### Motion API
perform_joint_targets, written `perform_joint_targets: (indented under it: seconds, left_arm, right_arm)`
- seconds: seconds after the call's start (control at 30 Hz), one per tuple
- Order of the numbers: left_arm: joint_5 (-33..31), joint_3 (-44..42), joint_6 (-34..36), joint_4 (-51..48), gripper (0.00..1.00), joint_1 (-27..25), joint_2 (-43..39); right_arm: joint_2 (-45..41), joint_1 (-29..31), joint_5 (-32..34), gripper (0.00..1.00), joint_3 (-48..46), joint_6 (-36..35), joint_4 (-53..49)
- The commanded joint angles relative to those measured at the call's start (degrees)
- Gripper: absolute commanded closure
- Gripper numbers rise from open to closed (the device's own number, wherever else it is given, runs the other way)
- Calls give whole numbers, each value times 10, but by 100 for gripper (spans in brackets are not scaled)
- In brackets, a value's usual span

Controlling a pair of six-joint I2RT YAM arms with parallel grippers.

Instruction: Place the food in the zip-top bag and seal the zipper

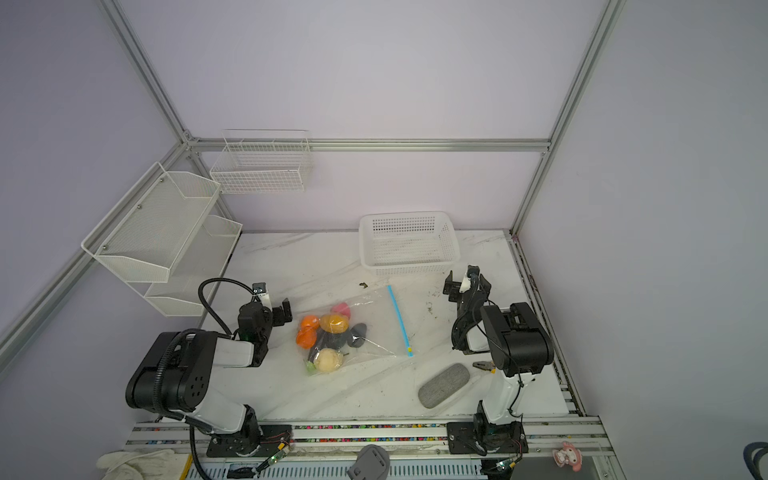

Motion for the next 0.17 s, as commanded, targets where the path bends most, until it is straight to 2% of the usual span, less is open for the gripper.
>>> perform_joint_targets:
  seconds: [0.0,0.13]
  left_arm:
    - [4,14,14,67,0,3,2]
    - [4,11,13,67,0,4,-2]
  right_arm:
    - [-3,-1,-11,3,5,-1,3]
    - [-10,-4,-13,3,-4,-2,13]
